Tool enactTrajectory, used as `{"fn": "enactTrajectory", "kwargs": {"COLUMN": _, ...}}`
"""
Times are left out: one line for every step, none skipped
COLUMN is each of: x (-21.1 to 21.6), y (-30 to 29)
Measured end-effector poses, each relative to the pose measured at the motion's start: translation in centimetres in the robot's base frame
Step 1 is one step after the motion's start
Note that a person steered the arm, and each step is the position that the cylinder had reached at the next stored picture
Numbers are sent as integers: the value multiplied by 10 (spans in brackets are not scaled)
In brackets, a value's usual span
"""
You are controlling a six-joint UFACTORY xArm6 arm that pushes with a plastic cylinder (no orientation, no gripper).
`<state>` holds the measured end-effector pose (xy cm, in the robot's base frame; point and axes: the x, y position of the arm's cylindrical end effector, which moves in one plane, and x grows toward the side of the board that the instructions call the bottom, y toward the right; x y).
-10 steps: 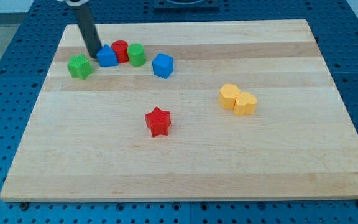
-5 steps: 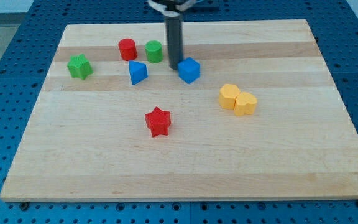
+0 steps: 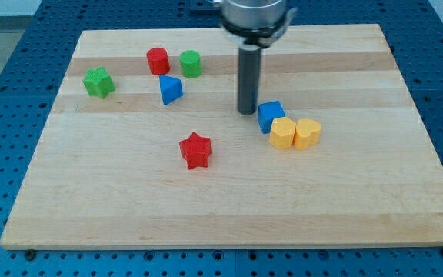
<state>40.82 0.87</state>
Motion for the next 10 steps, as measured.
{"fn": "enactTrajectory", "kwargs": {"x": 8, "y": -32}}
{"fn": "enactTrajectory", "kwargs": {"x": 22, "y": -85}}
{"fn": "enactTrajectory", "kwargs": {"x": 16, "y": -151}}
{"fn": "enactTrajectory", "kwargs": {"x": -33, "y": -182}}
{"fn": "enactTrajectory", "kwargs": {"x": -66, "y": -163}}
{"fn": "enactTrajectory", "kwargs": {"x": -65, "y": -113}}
{"fn": "enactTrajectory", "kwargs": {"x": -39, "y": -80}}
{"fn": "enactTrajectory", "kwargs": {"x": -10, "y": -64}}
{"fn": "enactTrajectory", "kwargs": {"x": 4, "y": -66}}
{"fn": "enactTrajectory", "kwargs": {"x": 17, "y": -73}}
